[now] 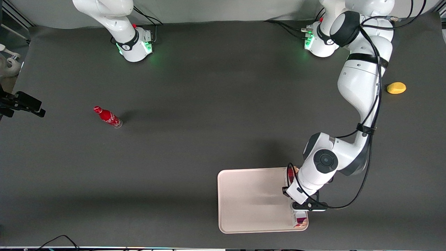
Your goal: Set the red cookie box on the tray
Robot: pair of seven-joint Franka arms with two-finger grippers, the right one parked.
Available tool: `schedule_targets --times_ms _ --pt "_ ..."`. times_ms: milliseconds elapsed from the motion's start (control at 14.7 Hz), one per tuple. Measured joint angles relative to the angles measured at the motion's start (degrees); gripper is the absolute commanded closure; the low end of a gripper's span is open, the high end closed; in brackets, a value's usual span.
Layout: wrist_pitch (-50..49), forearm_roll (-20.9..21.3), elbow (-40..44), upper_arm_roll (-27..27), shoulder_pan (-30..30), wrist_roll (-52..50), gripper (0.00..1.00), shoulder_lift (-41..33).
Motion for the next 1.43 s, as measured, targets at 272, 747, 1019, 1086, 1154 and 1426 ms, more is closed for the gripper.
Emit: schedule_targets --times_ms 272,747,1019,1086,1154,1426 --pt "0.79 0.33 0.21 0.12 -0.29 0.12 0.0 0.59" --pt "2.74 0.63 0.4 1.12 -0.4 2.33 0.0 1.17" --pt "-4.0 0.62 2.06 0.68 -0.25 4.52 0.0 -1.61" --pt "-7.66 0.62 2.24 0.17 -0.25 5.17 0.0 -3.44" --pt "-11.6 0.62 2.14 -0.37 -0.28 6.49 0.0 -5.71" --pt "-18.68 -4.32 -4.93 -0.79 0.83 13.35 0.0 -18.19"
